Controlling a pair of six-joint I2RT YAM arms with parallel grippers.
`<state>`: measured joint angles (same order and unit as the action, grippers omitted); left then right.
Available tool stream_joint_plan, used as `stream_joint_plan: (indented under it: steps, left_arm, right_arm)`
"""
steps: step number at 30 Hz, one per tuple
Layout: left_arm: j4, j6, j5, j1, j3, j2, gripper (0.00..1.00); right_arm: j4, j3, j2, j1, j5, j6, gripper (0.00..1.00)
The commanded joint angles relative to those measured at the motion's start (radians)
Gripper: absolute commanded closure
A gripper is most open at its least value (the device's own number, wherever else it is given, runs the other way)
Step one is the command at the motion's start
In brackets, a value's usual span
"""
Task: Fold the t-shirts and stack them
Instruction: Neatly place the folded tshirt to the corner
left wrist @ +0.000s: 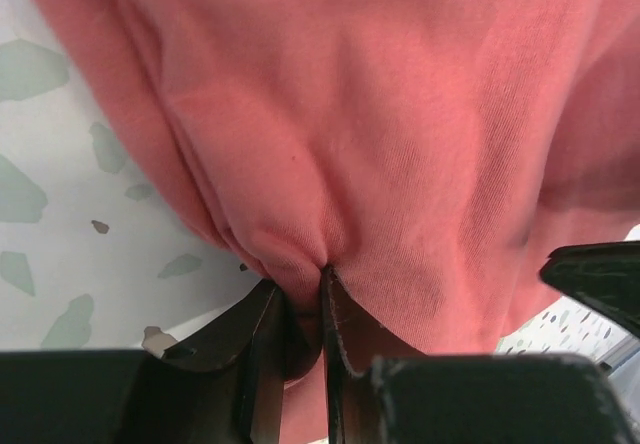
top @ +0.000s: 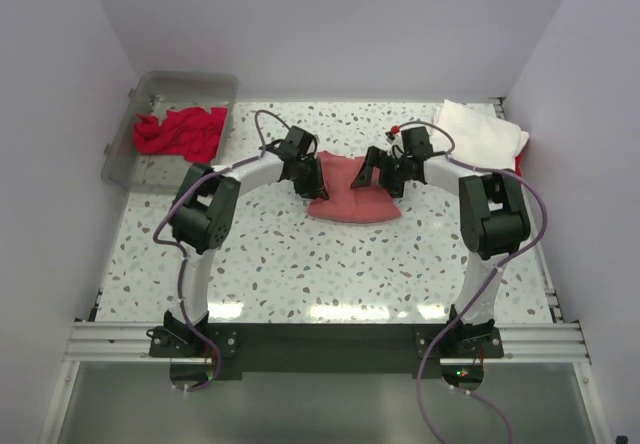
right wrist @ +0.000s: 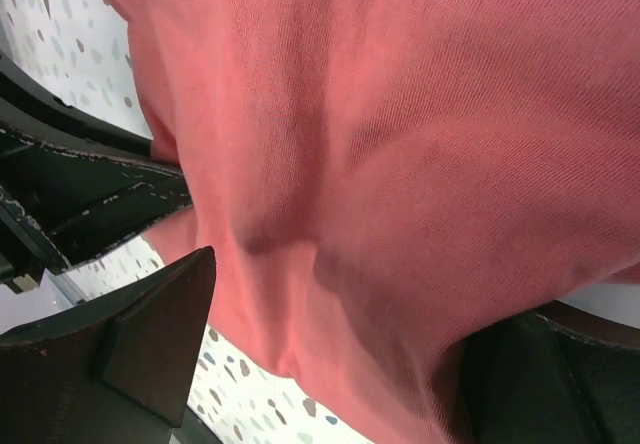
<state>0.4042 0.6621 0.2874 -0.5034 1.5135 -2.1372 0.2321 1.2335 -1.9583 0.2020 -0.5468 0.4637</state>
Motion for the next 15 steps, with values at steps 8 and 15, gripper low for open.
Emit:
stream_joint_plan:
  steps: [8,15]
  left_arm:
    - [-0.025,0.013,0.013,-0.034,0.024,-0.043,0.79]
    - [0.01,-0.01,-0.01,-0.032,0.014,-0.009,0.79]
  right_arm:
    - [0.118,0.043,-0.053,0.065,0.208,0.015,0.53]
    - [0.269,0.138,-0.041,0.065,0.281,-0.046,1.0]
